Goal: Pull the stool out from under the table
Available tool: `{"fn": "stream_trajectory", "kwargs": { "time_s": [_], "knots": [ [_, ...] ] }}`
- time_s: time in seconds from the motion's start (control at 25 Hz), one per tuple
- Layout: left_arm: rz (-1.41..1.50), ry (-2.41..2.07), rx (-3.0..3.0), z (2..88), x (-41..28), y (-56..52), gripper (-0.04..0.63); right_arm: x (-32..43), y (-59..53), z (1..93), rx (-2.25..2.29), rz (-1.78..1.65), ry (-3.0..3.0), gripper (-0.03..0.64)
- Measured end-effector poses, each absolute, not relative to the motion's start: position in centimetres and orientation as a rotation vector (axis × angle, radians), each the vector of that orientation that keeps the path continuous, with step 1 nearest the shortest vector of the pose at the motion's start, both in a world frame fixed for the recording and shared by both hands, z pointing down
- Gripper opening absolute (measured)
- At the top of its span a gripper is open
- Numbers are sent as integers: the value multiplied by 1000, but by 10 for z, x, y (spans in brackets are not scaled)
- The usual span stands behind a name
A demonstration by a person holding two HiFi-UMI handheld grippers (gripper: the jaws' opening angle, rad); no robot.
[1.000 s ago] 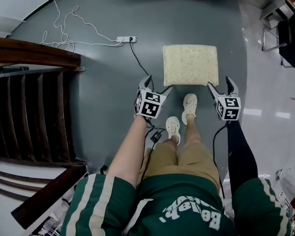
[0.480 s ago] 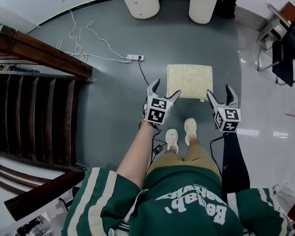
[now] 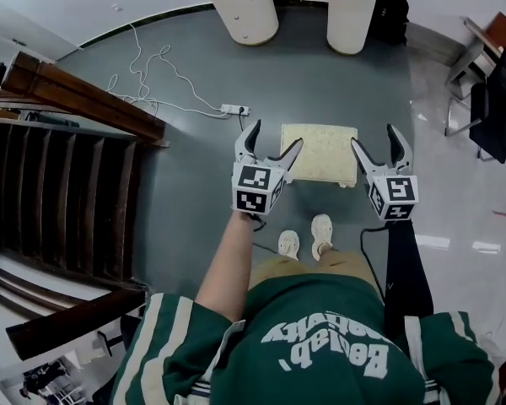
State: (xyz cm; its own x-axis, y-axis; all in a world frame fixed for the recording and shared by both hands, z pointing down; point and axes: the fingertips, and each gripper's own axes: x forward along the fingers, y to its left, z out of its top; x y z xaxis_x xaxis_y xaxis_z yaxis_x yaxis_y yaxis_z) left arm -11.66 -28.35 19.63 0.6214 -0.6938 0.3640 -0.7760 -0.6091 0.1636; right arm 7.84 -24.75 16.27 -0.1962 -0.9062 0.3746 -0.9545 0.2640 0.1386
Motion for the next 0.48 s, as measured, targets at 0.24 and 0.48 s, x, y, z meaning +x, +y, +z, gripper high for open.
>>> {"fn": "stream_trajectory", "kwargs": {
  "time_s": [0.24, 0.48],
  "knots": [
    [289, -1272, 2581, 137, -102, -294, 425, 87, -272, 111, 1678, 37, -2246, 405],
    [201, -1358, 2622, 92, -102, -303, 409, 76, -280, 72, 1634, -91, -2297, 385]
  ]
}}
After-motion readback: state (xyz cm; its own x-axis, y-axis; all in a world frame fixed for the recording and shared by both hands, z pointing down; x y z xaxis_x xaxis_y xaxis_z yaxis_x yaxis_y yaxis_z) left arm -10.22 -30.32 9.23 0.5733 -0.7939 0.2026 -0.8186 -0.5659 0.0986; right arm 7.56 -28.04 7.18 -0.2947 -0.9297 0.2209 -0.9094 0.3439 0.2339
